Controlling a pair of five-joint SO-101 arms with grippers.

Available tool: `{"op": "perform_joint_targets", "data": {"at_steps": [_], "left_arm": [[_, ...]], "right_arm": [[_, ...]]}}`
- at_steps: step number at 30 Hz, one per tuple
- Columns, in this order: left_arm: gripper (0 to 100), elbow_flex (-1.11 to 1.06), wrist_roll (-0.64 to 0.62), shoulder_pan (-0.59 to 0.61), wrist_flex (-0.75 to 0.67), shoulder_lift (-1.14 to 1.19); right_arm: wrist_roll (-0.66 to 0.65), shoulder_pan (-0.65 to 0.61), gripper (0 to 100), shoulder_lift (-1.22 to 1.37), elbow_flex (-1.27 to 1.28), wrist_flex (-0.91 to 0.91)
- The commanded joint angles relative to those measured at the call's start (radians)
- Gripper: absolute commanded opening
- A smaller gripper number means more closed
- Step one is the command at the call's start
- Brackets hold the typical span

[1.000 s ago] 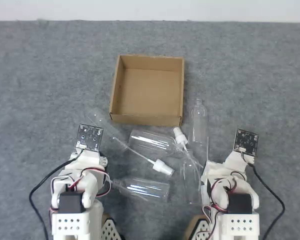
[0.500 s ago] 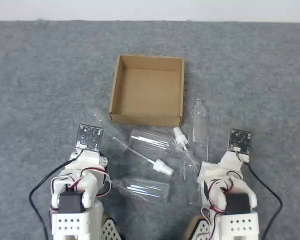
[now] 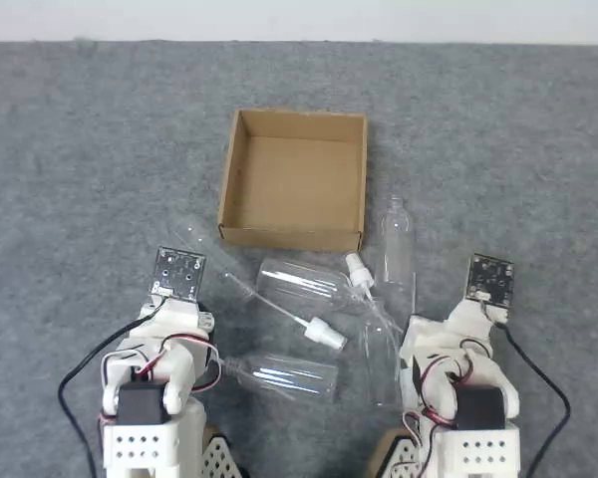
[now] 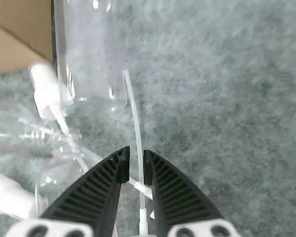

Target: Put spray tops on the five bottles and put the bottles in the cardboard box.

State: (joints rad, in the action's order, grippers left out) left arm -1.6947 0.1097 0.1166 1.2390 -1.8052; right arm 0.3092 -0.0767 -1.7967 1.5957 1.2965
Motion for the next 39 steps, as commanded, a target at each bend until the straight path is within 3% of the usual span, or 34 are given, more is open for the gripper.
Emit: {"op": "perform_joint_targets", "data": {"at_steps": [1, 4, 10, 21, 27, 39], "left_arm": [[1, 0.01, 0.003, 0.0, 0.003, -0.021], [1, 0.01, 0.003, 0.0, 0.003, -0.021], [1, 0.01, 0.003, 0.0, 0.003, -0.021], [1, 0.01, 0.003, 0.0, 0.003, -0.021], [1, 0.01, 0.003, 0.0, 0.003, -0.021], [1, 0.01, 0.003, 0.0, 0.003, -0.021]], "right_arm": [[0.005, 0.028, 0.9, 0.015, -0.074, 0.001], [-0.028, 0.027, 0.9, 0.015, -0.077, -0.004], [-0.319, 0.019, 0.9, 0.015, -0.137, -0.022], [-0.468, 0.027, 0.7, 0.013, -0.138, -0.205], [-0.623, 0.027, 0.7, 0.025, -0.216, -0.211], [-0.651, 0.019, 0.7, 0.168, -0.565, -0.065]]}}
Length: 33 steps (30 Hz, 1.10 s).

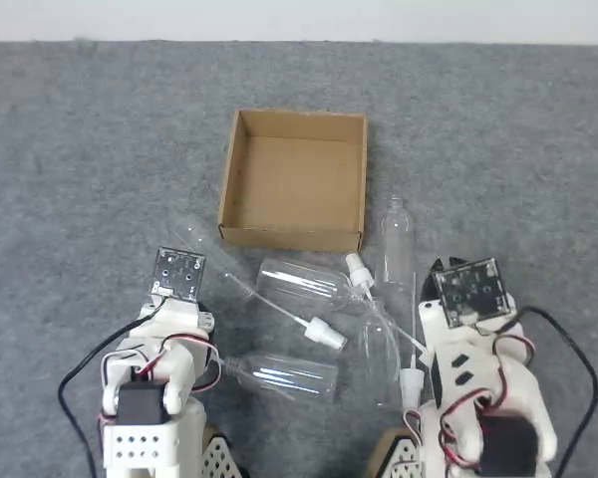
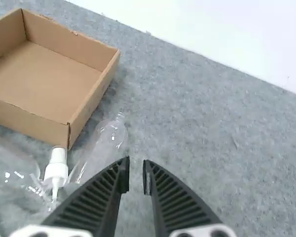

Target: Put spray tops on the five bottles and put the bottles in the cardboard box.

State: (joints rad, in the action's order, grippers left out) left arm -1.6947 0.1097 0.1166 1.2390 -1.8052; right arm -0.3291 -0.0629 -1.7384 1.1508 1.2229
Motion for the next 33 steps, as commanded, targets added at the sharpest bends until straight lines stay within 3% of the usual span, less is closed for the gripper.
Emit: {"op": "perform_joint_targets", "data": {"at_steps": [1, 12, 21, 33], "left_arm": [[1, 0.01, 0.003, 0.0, 0.003, -0.021], [1, 0.01, 0.003, 0.0, 0.003, -0.021], [1, 0.01, 0.003, 0.0, 0.003, -0.021], [1, 0.01, 0.003, 0.0, 0.003, -0.021]], "right_arm": [[-0.012, 0.005, 0.7, 0.156, -0.147, 0.008], [0.031, 0.004, 0.9, 0.631, -0.516, 0.182], [0.115, -0.094, 1.0, 0.94, -0.76, 0.351], [0.239, -0.101, 0.7, 1.221, -0.924, 0.383]]}}
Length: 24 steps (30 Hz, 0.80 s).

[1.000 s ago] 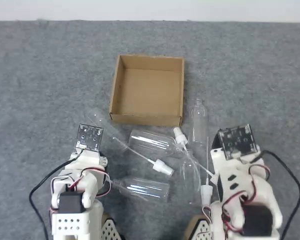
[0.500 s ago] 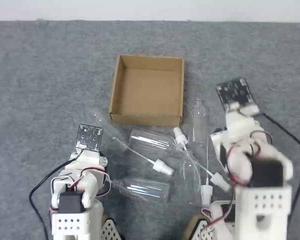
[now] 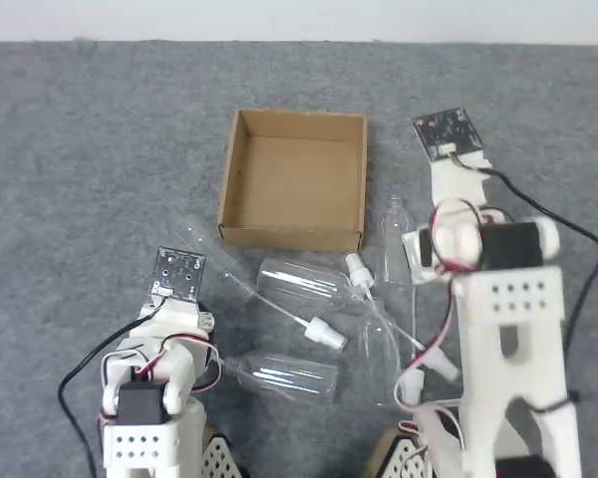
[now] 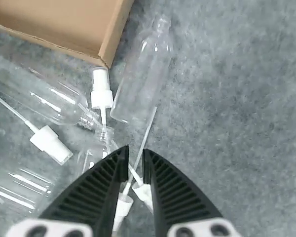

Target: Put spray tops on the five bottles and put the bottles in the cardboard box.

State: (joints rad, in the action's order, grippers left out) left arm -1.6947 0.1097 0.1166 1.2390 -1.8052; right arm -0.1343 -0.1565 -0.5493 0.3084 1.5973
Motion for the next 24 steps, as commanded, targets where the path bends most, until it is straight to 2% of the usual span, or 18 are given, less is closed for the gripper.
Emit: {"op": "perform_joint_targets", "data": {"at_steps": [1, 5, 10, 24], "left_arm": [[1, 0.01, 0.003, 0.0, 0.003, -0.021], [1, 0.01, 0.003, 0.0, 0.003, -0.021], [1, 0.01, 0.003, 0.0, 0.003, -0.021], [1, 0.01, 0.003, 0.0, 0.003, -0.021]], "right_arm": [[0.074, -0.005, 0.9, 0.05, -0.094, 0.008], [0.19, -0.005, 0.9, 0.12, -0.138, 0.01], [0.255, -0.007, 1.0, 0.205, -0.181, 0.01], [0.255, -0.01, 1.2, 0.352, -0.273, 0.01]]}}
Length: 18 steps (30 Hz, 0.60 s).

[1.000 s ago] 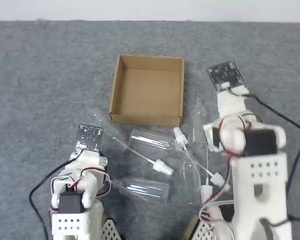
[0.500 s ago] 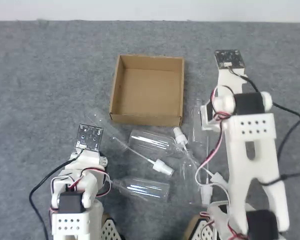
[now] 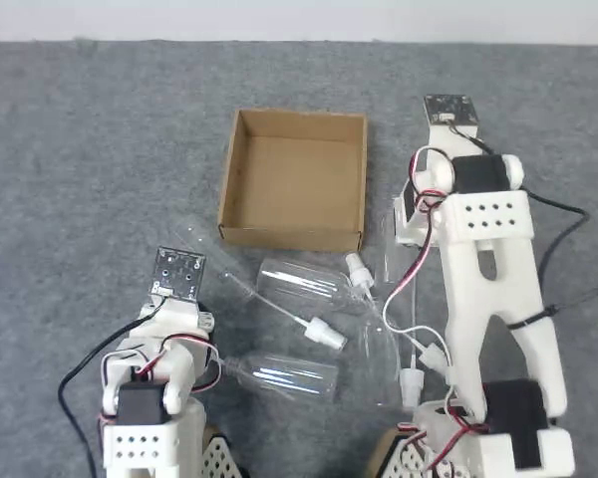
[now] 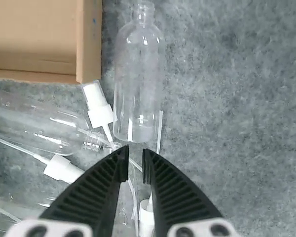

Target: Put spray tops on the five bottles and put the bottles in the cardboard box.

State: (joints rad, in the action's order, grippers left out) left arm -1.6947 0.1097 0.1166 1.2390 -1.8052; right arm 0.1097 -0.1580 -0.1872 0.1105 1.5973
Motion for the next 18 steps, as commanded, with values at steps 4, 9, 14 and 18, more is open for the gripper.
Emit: {"op": "perform_joint_targets", "data": {"at_steps": [4, 9, 14, 18], "left_arm": [[1, 0.01, 0.003, 0.0, 0.003, -0.021], [1, 0.01, 0.003, 0.0, 0.003, -0.021], [1, 0.01, 0.003, 0.0, 0.003, -0.021], [1, 0.01, 0.003, 0.0, 0.003, -0.021]], "right_arm": [[0.011, -0.008, 8.6, 0.008, -0.097, 0.01], [0.011, -0.008, 24.4, 0.038, -0.101, 0.01], [0.011, -0.008, 28.4, 0.076, -0.123, 0.008], [0.011, -0.01, 28.4, 0.127, -0.163, 0.008]]}}
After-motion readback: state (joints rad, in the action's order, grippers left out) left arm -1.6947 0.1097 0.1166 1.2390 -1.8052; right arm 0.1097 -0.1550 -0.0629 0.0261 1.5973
